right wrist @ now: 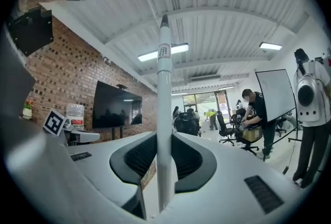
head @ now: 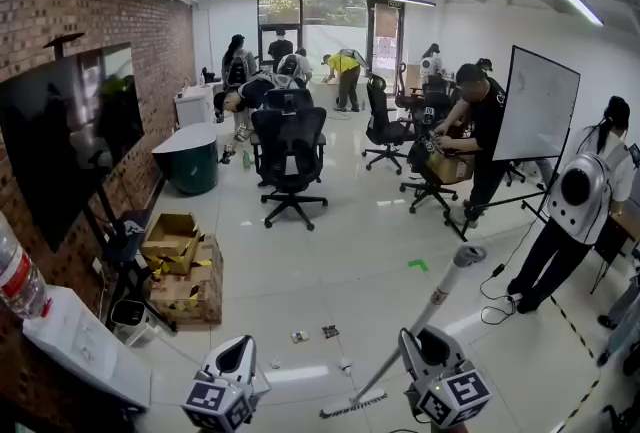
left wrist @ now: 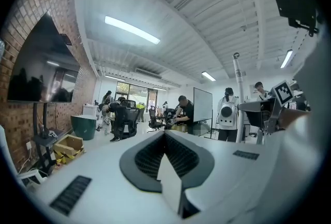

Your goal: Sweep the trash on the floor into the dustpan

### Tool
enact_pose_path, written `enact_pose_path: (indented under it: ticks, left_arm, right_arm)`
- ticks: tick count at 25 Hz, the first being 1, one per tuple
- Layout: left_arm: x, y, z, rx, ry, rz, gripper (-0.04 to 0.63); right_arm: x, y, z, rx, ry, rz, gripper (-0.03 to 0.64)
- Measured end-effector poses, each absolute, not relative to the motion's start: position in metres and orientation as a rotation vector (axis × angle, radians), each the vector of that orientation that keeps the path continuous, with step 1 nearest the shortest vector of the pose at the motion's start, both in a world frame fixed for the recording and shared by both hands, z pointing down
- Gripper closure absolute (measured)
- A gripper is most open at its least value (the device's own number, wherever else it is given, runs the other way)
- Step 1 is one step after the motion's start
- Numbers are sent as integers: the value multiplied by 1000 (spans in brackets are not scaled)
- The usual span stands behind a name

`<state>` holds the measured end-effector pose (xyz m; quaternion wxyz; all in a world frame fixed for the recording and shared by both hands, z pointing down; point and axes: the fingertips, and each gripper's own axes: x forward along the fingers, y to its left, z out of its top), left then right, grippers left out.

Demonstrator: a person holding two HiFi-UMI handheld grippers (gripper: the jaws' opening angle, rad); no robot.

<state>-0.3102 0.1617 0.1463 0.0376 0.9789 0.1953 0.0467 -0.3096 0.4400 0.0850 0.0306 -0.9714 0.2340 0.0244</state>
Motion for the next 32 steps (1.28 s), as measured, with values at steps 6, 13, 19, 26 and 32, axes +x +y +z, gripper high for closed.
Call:
enact_pose_path:
  ticks: [6,13,19,26,32]
  left_arm:
    - [-303,193,162,2998,551,114,591]
    - [-271,196,187,3000,478,187,591]
    - [-210,170,220,2975,427,251,591]
    - [-139,124,267,2958,426,293,591]
    - [-84,73,299,2954,416,371,591]
  right_arm:
    - [-297,463,100,-2986,849,93,505]
    - [-246,476,116,-2984,858,86,506]
    - [-186,477,131,-3003,797,120,506]
    - [-117,443,164,-2966,873,215,506]
    - [-43,408,201,-2877,910,223,506]
